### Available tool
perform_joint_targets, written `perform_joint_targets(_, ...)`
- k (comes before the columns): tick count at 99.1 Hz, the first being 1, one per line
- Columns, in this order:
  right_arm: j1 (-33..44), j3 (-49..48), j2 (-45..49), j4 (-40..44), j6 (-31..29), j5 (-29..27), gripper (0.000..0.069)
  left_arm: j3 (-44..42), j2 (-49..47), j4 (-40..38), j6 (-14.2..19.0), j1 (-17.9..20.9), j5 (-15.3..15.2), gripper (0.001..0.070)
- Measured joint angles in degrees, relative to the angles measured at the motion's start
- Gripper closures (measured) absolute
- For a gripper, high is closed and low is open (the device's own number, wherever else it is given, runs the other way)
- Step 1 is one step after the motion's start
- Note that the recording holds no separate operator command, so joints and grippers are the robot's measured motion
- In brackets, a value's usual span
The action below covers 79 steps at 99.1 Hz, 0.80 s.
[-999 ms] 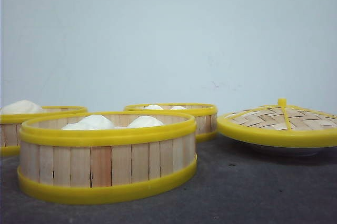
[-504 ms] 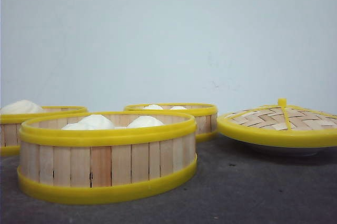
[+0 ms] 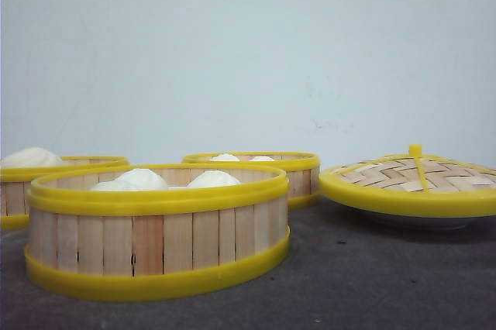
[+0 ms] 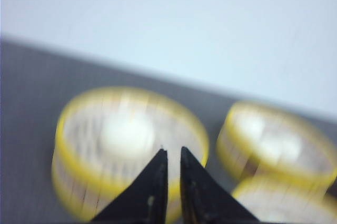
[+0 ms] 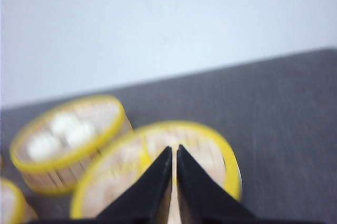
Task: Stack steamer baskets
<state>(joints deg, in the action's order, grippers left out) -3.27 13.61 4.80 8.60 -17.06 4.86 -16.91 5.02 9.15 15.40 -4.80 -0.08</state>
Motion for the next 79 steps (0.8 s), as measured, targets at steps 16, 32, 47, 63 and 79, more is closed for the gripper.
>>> perform_joint_targets(16, 0.0, 11.3, 9.6, 5.4, -0.1, 0.0, 0.0681, -12.1, 10.1, 7.0, -3.4, 0.0, 0.0, 0.0695)
perform_joint_targets(32, 0.0, 23.2, 21.4, 13.1, 2.9, 0.0, 0.0681, -23.5, 22.1, 15.9, -8.6, 0.0, 0.0, 0.0695)
perform_joint_targets(47, 0.0, 31.8, 32.1, 20.7, 7.1, 0.0, 0.0681, -30.0, 31.4, 21.0, -13.0, 0.0, 0.0, 0.0695)
perform_joint_targets(63, 0.0, 34.2, 40.9, 24.2, 9.9, 0.0, 0.0681, -31.0, 39.0, 23.8, -14.4, 0.0, 0.0, 0.0695)
perform_joint_targets(79, 0.0, 34.2, 45.5, 27.1, 11.3, 0.0, 0.0681, -31.0, 41.3, 24.3, -14.6, 0.0, 0.0, 0.0695)
